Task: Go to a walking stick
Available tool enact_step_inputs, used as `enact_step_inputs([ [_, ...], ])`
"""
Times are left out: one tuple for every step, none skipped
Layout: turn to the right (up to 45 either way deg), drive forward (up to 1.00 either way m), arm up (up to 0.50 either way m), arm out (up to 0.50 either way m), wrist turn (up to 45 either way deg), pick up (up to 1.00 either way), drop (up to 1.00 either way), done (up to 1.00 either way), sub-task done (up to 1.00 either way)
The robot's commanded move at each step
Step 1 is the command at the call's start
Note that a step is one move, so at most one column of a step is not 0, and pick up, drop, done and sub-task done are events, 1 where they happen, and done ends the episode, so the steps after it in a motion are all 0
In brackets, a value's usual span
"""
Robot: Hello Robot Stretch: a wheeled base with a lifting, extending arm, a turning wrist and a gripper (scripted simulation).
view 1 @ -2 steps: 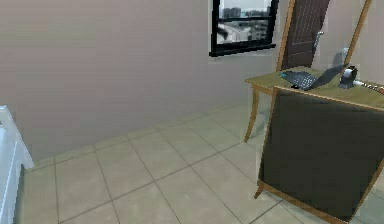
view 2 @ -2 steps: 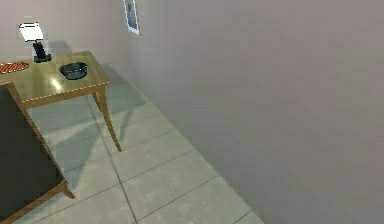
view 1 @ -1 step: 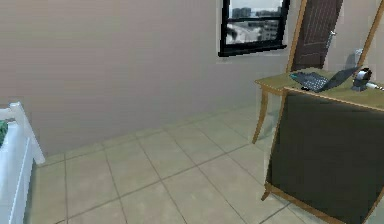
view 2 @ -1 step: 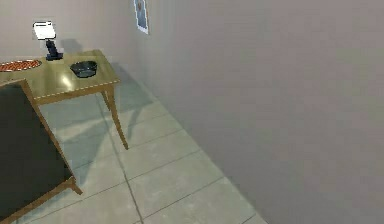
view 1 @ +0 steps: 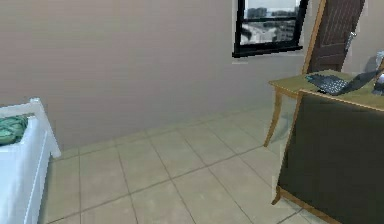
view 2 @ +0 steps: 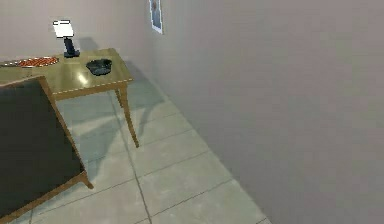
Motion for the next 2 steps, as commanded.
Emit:
enact_step_inputs([
  [0.0,1.00,0.00,0.00,0.0,0.00,0.00,0.00,0.00],
  [18.0,0.00,0.00,0.00,0.0,0.00,0.00,0.00,0.00],
])
